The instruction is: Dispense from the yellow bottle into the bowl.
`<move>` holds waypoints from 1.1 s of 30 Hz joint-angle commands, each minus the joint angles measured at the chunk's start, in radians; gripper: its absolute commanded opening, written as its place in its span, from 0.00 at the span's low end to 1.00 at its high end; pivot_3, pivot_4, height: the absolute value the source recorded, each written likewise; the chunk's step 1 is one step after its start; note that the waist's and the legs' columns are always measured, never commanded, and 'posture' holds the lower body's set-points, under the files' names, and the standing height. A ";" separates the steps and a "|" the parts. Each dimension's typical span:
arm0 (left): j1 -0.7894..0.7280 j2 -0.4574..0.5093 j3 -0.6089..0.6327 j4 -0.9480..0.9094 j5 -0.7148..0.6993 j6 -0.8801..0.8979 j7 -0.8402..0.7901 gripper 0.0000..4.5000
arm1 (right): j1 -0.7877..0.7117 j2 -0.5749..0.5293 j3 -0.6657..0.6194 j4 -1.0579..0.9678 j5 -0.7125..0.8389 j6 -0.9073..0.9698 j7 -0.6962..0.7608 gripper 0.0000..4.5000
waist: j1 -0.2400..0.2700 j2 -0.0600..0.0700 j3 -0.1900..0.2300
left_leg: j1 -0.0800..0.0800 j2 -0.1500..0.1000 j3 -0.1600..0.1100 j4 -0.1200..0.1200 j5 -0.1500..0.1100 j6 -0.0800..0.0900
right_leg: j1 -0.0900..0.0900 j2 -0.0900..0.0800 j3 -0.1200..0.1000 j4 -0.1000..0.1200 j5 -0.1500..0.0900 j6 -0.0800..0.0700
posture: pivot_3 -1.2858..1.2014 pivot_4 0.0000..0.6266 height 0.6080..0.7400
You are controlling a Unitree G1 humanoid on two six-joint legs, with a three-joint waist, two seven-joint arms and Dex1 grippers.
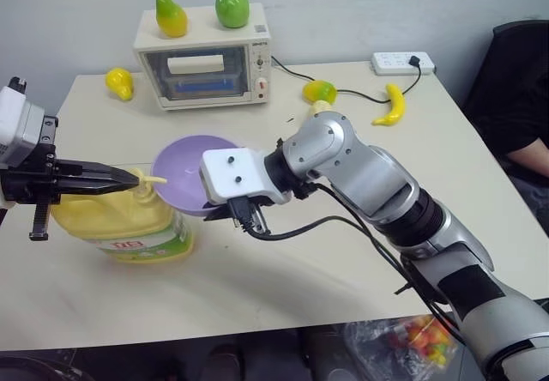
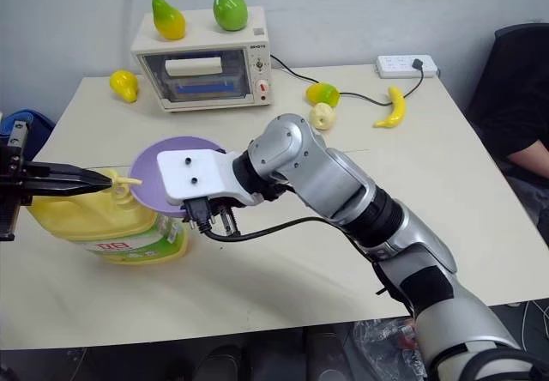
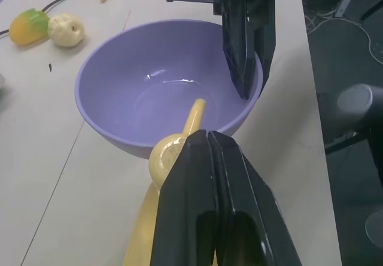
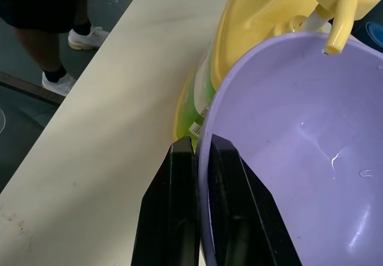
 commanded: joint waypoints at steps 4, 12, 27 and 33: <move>-0.003 -0.010 -0.056 0.040 0.028 0.031 0.019 0.00 | -0.011 0.010 -0.005 -0.028 0.012 0.002 0.014 0.00 | 0.000 0.000 0.000 | 0.001 0.000 0.000 0.000 0.000 0.000 | 0.000 0.000 0.000 0.000 0.000 0.000 | 0.52 0.24 1.00; -0.176 0.008 -0.030 0.085 -0.085 0.175 0.032 0.00 | -0.010 0.015 -0.003 -0.018 0.005 -0.009 0.019 0.00 | 0.000 0.000 0.000 | -0.004 0.000 -0.002 0.001 0.000 0.000 | -0.002 0.000 -0.001 0.000 0.000 0.000 | 0.52 0.24 1.00; -0.049 0.064 -0.022 0.081 0.034 0.085 -0.081 0.00 | -0.009 0.019 0.001 -0.016 -0.001 -0.020 0.017 0.00 | -0.001 0.000 0.000 | -0.013 0.000 0.000 0.000 0.001 -0.002 | -0.010 -0.002 -0.004 -0.002 0.000 0.000 | 0.52 0.24 1.00; -0.028 0.045 -0.065 0.084 0.078 0.014 -0.056 0.00 | -0.011 0.023 0.000 -0.015 0.002 -0.017 0.019 0.00 | 0.000 0.000 0.000 | -0.010 0.000 0.000 0.000 -0.001 0.001 | -0.009 -0.001 -0.003 -0.002 0.000 0.000 | 0.52 0.24 1.00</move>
